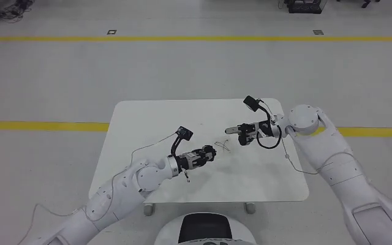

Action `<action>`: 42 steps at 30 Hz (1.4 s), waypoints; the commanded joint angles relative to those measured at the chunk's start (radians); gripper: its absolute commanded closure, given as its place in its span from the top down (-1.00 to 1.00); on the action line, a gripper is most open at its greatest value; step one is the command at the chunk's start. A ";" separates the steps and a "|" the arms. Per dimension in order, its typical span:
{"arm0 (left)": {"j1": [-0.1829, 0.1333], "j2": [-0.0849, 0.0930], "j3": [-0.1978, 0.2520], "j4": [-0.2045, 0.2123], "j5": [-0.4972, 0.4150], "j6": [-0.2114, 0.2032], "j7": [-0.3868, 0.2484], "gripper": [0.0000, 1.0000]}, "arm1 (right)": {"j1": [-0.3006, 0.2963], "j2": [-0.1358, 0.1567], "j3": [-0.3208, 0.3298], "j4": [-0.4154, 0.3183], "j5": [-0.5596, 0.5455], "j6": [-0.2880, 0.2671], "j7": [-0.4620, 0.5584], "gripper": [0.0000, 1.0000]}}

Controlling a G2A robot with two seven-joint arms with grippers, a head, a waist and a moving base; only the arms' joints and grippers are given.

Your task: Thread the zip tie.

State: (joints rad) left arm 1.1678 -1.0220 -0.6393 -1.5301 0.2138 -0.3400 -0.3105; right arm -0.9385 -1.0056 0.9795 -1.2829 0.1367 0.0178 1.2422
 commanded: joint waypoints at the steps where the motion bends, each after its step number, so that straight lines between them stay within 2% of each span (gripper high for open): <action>1: -0.018 -0.003 0.017 -0.002 -0.027 0.000 -0.039 -1.00 | 0.000 0.000 0.000 0.000 0.000 0.000 0.000 1.00; 7: -0.053 -0.006 0.050 0.000 -0.072 0.000 -0.063 -1.00 | 0.000 0.000 0.000 0.000 0.000 0.000 0.000 1.00; 15: -0.063 0.004 0.062 -0.007 -0.105 0.000 -0.043 -1.00 | -0.002 0.000 -0.001 -0.001 -0.002 -0.001 -0.005 1.00; 18: -0.060 0.012 0.059 -0.016 -0.114 0.000 -0.042 -1.00 | 0.019 -0.002 -0.023 -0.012 -0.065 0.033 -0.006 1.00; 21: -0.053 0.023 0.047 -0.029 -0.137 0.000 -0.038 -1.00 | 0.070 -0.010 -0.069 -0.005 -0.148 0.057 0.027 1.00; 25: -0.043 0.037 0.032 -0.046 -0.147 0.000 -0.046 -1.00 | 0.136 -0.033 -0.145 0.036 -0.240 0.093 0.017 1.00; 31: -0.033 0.051 0.016 -0.071 -0.163 0.000 -0.054 -1.00 | 0.219 -0.088 -0.273 0.121 -0.320 0.151 -0.020 1.00; 34: -0.028 0.055 0.009 -0.079 -0.173 0.000 -0.054 -1.00 | 0.250 -0.121 -0.334 0.181 -0.339 0.146 -0.032 1.00; 36: -0.023 0.058 0.003 -0.084 -0.184 0.000 -0.055 -1.00 | 0.269 -0.143 -0.375 0.224 -0.356 0.124 -0.028 1.00; 42: -0.017 0.061 -0.003 -0.090 -0.189 0.000 -0.056 -1.00 | 0.271 -0.146 -0.378 0.233 -0.357 0.127 -0.030 1.00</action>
State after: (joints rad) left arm 1.1508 -0.9610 -0.6429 -1.6205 0.0246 -0.3400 -0.3664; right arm -0.6670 -1.1513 0.6010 -1.0502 -0.2204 0.1447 1.2127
